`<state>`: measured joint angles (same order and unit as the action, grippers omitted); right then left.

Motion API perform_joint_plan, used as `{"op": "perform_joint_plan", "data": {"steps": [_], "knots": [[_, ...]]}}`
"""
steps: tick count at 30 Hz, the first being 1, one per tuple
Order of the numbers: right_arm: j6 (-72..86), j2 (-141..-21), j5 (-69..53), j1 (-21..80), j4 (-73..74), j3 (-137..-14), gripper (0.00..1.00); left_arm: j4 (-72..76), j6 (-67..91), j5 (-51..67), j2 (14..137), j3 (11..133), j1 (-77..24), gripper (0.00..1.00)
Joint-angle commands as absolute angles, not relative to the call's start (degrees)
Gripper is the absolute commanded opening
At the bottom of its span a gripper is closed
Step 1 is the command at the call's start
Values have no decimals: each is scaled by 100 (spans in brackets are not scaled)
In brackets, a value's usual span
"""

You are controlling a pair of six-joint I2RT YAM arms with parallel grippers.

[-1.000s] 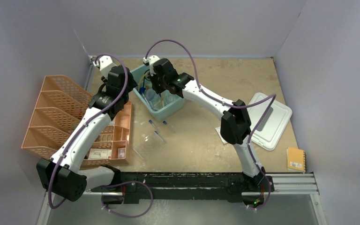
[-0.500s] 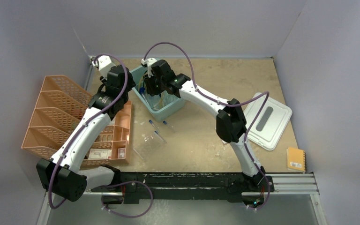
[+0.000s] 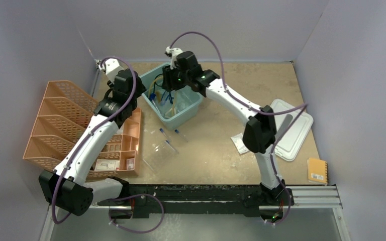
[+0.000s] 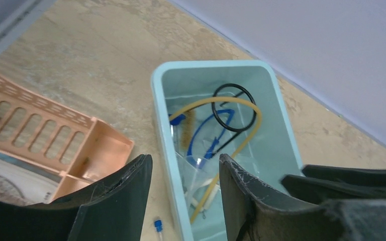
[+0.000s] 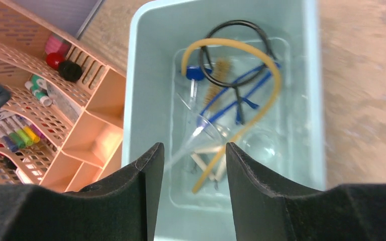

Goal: Organize the chemistry lab equipment

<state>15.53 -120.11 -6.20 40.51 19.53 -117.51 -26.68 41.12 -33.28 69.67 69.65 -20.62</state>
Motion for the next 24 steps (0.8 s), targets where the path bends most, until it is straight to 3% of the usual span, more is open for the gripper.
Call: {"op": "perform_joint_plan", "data": {"steps": [1,11,16,24], "knots": [[1727,-10537,-431,3707,1774,-10848,51,-2182,4084,-2524,7004,7170,-2013,52],[1991,-8281,1533,3161,2861,-7977,63,-510,3685,-243,6972,6723,-2058,54],[2707,-7809,1396,2599,3521,-6874,74,-169,3551,-56,7069,6776,-2360,54],[3403,-7633,729,2015,4101,-5651,76,-88,3466,-411,7269,6859,-2965,55]]}}
